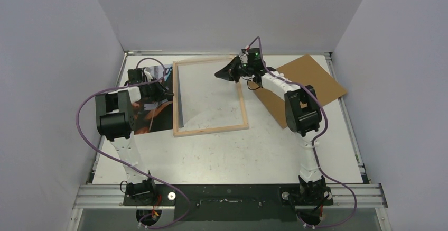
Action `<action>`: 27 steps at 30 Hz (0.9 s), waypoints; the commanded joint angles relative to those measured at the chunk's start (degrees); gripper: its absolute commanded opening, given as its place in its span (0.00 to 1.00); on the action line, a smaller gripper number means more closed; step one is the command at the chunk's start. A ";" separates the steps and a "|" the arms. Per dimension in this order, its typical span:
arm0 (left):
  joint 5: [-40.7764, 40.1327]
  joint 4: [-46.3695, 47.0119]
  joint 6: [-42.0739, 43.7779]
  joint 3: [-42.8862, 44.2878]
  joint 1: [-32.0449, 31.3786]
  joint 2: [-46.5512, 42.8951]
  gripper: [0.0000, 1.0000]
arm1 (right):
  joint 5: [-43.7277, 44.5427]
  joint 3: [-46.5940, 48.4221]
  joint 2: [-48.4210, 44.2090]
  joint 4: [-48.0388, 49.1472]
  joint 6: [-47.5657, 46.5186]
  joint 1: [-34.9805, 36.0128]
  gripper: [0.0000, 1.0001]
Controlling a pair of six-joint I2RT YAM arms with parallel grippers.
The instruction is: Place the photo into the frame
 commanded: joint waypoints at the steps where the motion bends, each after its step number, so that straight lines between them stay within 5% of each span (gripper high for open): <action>1: -5.73 -0.51 1.51 -1.86 -0.31 1.99 0.02 | 1.26 2.11 0.71 -5.34 -8.02 -0.71 0.00; 13: -5.43 -1.07 1.78 -2.09 -0.31 2.07 0.02 | -1.14 3.72 2.10 -9.59 -21.84 -2.33 0.00; 27: -4.69 -1.62 1.78 -1.63 -0.65 2.27 0.02 | -5.91 1.30 1.78 2.69 -17.82 -2.38 0.00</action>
